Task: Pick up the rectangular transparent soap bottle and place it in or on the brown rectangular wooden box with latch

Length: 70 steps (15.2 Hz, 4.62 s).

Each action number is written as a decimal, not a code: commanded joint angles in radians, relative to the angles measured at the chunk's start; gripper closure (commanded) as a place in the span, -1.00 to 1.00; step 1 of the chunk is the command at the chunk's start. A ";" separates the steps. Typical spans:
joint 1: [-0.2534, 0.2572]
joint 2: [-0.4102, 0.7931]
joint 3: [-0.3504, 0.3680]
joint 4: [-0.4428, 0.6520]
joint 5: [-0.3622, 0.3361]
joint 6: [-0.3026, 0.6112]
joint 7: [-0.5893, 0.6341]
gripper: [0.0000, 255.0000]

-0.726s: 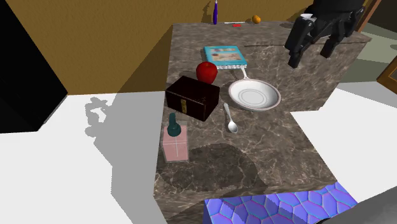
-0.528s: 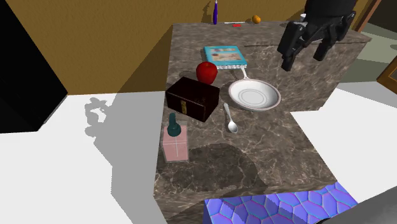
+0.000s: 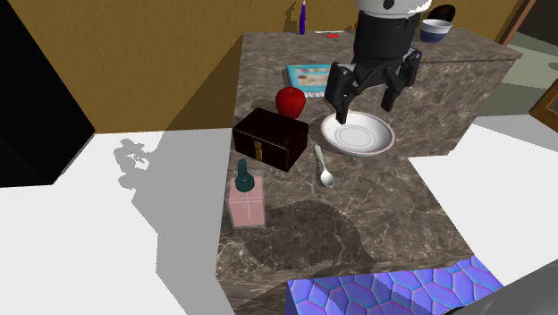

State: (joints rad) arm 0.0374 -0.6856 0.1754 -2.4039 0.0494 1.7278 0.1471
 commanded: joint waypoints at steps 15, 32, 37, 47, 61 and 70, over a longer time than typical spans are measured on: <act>0.065 0.443 0.268 0.158 0.107 0.232 0.350 -1.00; 0.081 0.595 0.323 0.156 0.079 0.373 0.437 -1.00; 0.081 0.595 0.323 0.156 0.079 0.373 0.437 1.00; 0.081 0.575 0.320 0.179 0.086 0.332 0.433 1.00; 0.077 0.511 0.302 0.310 0.103 0.141 0.425 1.00; 0.073 0.495 0.293 0.416 0.103 0.020 0.429 1.00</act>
State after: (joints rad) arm 0.1105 -0.1868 0.4689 -1.9983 0.1512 1.7619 0.5745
